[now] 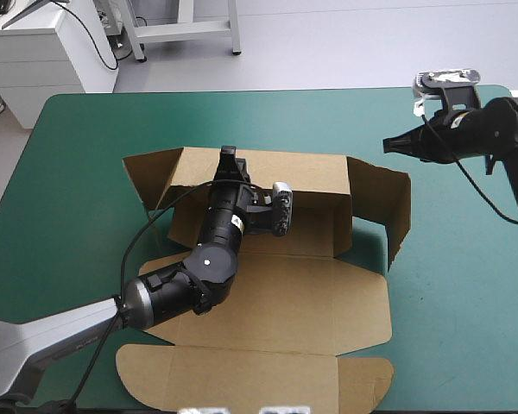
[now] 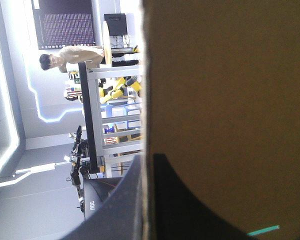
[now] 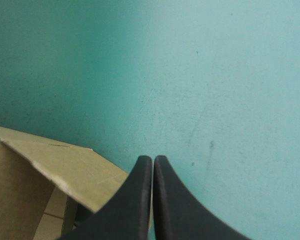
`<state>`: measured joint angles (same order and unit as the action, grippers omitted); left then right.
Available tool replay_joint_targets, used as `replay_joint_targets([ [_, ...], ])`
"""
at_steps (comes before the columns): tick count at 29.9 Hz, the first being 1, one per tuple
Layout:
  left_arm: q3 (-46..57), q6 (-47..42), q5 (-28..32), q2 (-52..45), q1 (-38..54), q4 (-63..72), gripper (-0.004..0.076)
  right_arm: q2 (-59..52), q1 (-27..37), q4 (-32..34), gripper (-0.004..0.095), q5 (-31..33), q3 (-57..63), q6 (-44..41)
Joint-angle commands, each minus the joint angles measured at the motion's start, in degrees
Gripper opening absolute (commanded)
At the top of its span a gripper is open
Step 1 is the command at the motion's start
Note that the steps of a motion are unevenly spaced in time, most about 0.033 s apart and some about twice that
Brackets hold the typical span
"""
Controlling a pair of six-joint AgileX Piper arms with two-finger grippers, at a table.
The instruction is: Fold the box
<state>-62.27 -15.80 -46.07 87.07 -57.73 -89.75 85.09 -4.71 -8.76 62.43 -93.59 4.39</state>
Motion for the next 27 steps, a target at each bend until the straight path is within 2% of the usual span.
replay_joint_targets([
  [1, -1.47, -0.67, -1.61, -2.11, -0.32, -4.02, -0.0008, 2.15, 0.47, -2.21, -0.0002, -1.95, -3.26, 0.73],
  [6, -1.47, -0.72, -1.39, -2.11, -0.32, -4.02, -0.0008, 5.62, 0.36, -4.84, -0.0002, 0.38, -3.26, 0.96],
  [12, -1.47, -0.72, -0.95, -2.11, 0.18, -4.25, -0.0008, 4.33, 0.36, -7.65, -0.0002, 2.11, 0.07, 3.11],
  [24, -1.47, -1.12, 0.38, -2.11, 2.33, -4.14, -0.0008, -8.11, 0.36, -18.49, -0.0002, -10.03, 20.68, 9.21],
  [27, -1.47, -1.12, 0.49, -2.11, 2.40, -3.89, -0.0008, -10.23, 0.36, -24.50, -0.0002, -15.16, 26.39, 14.59],
])
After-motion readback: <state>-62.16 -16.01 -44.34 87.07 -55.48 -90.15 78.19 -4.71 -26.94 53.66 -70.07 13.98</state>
